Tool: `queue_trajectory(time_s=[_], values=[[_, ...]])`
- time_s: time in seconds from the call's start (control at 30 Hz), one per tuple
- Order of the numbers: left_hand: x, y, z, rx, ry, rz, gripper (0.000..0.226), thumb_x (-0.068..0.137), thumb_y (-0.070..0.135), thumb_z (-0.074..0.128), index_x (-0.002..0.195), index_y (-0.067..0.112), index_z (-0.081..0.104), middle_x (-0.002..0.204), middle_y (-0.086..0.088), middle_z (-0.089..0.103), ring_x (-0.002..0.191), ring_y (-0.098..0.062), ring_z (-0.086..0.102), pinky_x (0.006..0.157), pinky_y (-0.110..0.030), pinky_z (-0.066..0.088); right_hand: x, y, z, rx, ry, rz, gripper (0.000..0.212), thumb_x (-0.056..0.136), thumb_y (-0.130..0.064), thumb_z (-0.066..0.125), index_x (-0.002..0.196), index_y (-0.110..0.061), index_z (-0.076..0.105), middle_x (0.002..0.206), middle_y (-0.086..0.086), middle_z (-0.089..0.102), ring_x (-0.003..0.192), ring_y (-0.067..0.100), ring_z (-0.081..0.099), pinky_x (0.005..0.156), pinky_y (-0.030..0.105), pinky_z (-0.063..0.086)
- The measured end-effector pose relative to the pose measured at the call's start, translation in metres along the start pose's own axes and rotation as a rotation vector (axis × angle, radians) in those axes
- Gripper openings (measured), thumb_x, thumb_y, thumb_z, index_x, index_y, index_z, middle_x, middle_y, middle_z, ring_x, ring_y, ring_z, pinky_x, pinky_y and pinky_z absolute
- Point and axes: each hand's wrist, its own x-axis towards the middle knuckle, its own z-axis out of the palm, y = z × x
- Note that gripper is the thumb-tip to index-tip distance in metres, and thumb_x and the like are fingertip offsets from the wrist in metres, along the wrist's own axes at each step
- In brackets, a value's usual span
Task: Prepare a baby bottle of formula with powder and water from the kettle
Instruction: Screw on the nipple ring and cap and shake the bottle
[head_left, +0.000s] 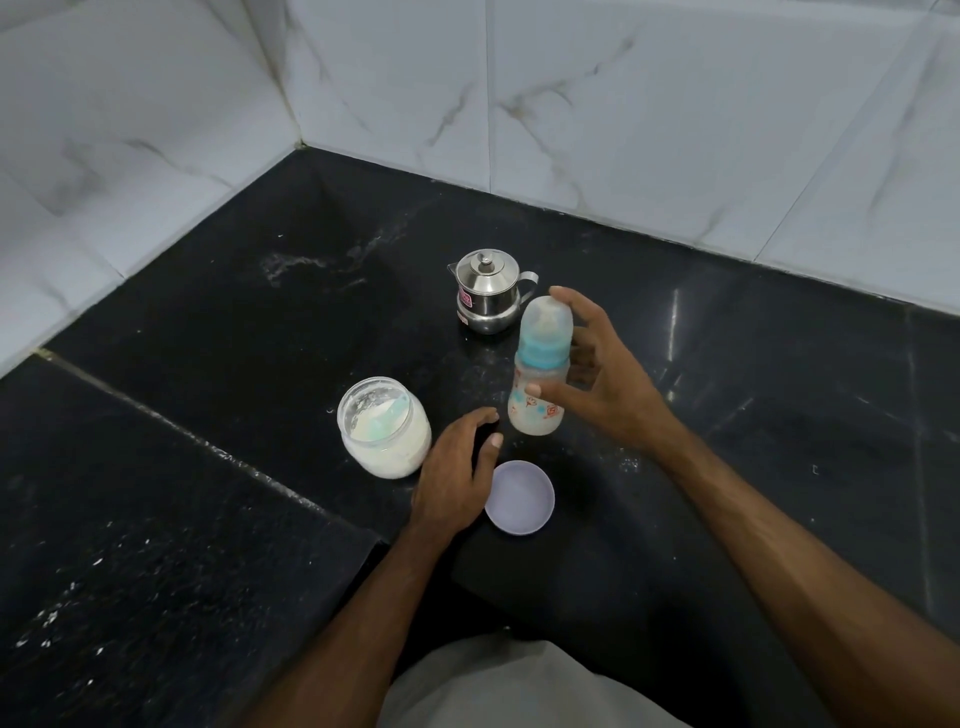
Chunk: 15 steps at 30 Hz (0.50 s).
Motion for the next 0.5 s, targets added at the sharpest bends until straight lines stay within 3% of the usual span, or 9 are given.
queue_trajectory(time_s=[0.1,0.17,0.27,0.33,0.43,0.5], values=[[0.0,-0.001,-0.001,-0.009,-0.001,0.011,0.032,0.099,0.026,0.048,0.129,0.019,0.053,0.129,0.006,0.059,0.118,-0.004,0.051,0.098,-0.016,0.036,0.002,-0.001,-0.003,0.136,0.075,-0.029,0.088,0.079,-0.007,0.077,0.145,-0.029,0.024,0.134,0.002,0.052,0.116,0.02,0.06,0.093,0.039,0.054],[-0.001,-0.001,0.0,-0.012,0.006,0.023,0.032,0.099,0.027,0.047,0.129,0.018,0.054,0.127,0.007,0.059,0.117,-0.004,0.051,0.098,-0.018,0.037,0.004,-0.007,-0.003,0.481,0.272,0.012,0.082,0.079,-0.005,0.075,0.144,-0.023,0.028,0.126,0.014,0.059,0.109,0.027,0.065,0.084,0.039,0.057],[0.0,0.0,0.0,-0.02,0.009,0.018,0.032,0.098,0.028,0.046,0.127,0.018,0.055,0.126,0.007,0.06,0.116,-0.004,0.052,0.098,-0.017,0.037,0.006,-0.01,0.002,0.965,0.532,0.125,0.077,0.08,-0.017,0.071,0.144,-0.018,0.028,0.116,0.011,0.065,0.103,0.028,0.067,0.076,0.041,0.057],[-0.001,-0.001,0.0,-0.019,0.006,0.018,0.032,0.096,0.027,0.048,0.126,0.016,0.055,0.123,0.003,0.061,0.114,-0.01,0.055,0.095,-0.02,0.039,-0.003,-0.008,0.015,0.974,0.427,0.19,0.08,0.077,-0.018,0.074,0.144,-0.019,0.03,0.115,0.01,0.067,0.104,0.029,0.067,0.075,0.043,0.058],[-0.002,-0.002,0.0,-0.064,-0.018,-0.029,0.041,0.089,0.022,0.05,0.129,0.014,0.054,0.124,-0.003,0.061,0.113,-0.017,0.057,0.095,-0.026,0.044,-0.019,-0.007,0.032,0.701,0.075,0.215,0.079,0.076,-0.012,0.076,0.141,-0.026,0.033,0.125,0.016,0.061,0.11,0.033,0.065,0.076,0.047,0.058],[-0.002,-0.001,-0.001,-0.036,-0.002,-0.02,0.035,0.092,0.022,0.052,0.126,0.012,0.055,0.121,-0.005,0.062,0.111,-0.018,0.057,0.092,-0.023,0.042,-0.013,-0.01,0.028,0.737,0.156,0.184,0.08,0.074,-0.014,0.076,0.141,-0.024,0.034,0.119,0.012,0.064,0.105,0.031,0.067,0.074,0.045,0.059]])
